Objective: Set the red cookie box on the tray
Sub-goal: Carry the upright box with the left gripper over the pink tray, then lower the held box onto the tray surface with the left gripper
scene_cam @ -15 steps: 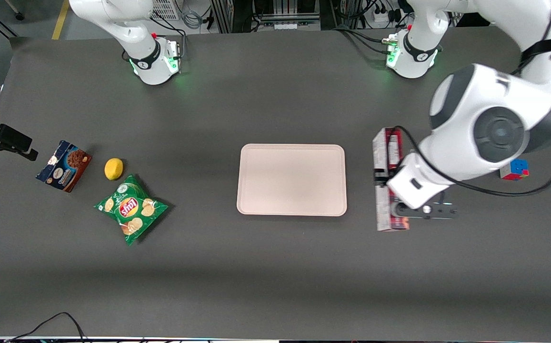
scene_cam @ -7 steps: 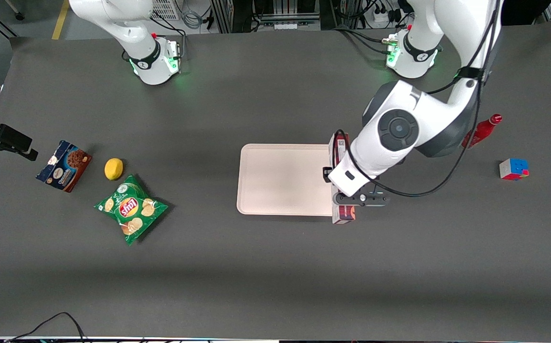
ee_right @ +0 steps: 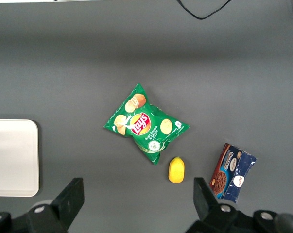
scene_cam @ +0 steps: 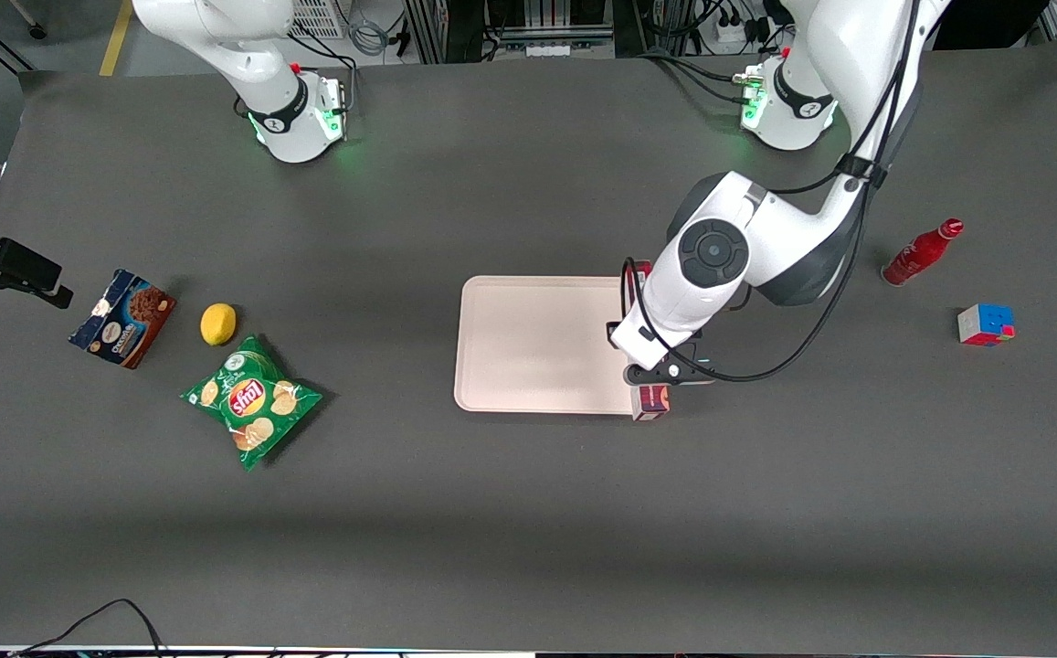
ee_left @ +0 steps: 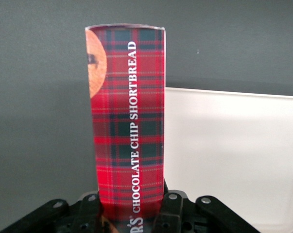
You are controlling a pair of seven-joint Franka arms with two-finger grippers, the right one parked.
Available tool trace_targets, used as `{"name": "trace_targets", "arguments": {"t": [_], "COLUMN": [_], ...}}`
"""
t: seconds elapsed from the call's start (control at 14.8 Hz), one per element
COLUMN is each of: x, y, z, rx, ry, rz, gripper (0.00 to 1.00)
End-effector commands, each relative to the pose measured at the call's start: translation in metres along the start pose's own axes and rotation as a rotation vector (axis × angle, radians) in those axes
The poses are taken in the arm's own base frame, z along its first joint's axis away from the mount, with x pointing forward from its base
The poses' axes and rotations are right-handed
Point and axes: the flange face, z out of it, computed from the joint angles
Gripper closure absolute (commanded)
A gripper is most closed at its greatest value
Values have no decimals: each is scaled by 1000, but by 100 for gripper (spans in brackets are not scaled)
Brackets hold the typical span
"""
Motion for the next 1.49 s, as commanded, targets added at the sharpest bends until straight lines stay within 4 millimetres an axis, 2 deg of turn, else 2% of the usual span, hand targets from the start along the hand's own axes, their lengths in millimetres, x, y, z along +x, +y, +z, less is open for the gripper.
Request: {"name": "trace_targets", "arguments": {"t": [0.0,0.14,0.2,0.81,1.42], "x": [-4,-14,-16,-32,-43], "y": [0,-1,2,2,-3], "z": [28,53,59,85,100], "rx": [11,-18,-26,-12,-12], "ry": [31,56,57,12,9], "rz": [8,22,19,25,36], "gripper": [95,93,93,93,93]}}
